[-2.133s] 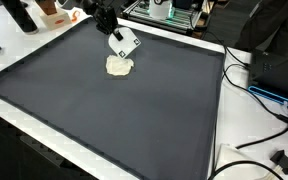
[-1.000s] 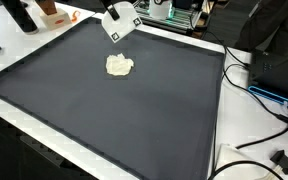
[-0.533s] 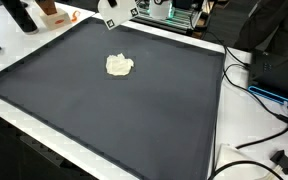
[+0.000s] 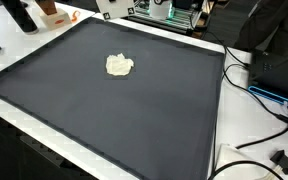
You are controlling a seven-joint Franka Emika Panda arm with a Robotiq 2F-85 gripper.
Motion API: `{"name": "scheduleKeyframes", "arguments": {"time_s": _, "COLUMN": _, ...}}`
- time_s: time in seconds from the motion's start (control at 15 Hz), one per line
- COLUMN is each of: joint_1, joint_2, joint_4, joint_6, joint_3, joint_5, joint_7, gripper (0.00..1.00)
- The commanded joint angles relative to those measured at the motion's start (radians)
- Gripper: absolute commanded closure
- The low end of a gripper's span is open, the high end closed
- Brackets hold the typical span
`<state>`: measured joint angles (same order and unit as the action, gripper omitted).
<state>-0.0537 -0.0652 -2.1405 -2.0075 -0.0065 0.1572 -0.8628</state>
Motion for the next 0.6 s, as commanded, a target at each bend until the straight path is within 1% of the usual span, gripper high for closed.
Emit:
{"name": "scheduleKeyframes", "arguments": {"time_s": 0.0, "joint_1": 0.021, "joint_2": 0.033, "joint_4": 0.061, "joint_6": 0.112, "joint_3": 0.026, "joint_5": -0.160, "joint_7": -0.121, "gripper": 0.99}}
{"name": "scheduleKeyframes", "arguments": {"time_s": 0.27, "joint_1": 0.056, "joint_2": 0.099, "joint_4": 0.140, "joint_6": 0.254, "joint_3": 0.052, "joint_5": -0.315, "joint_7": -0.172, "gripper": 0.99}}
{"name": "scheduleKeyframes", "arguments": {"time_s": 0.53, "joint_1": 0.095, "joint_2": 0.178, "joint_4": 0.213, "joint_6": 0.343, "joint_3": 0.060, "joint_5": -0.436, "joint_7": -0.185, "gripper": 0.99}}
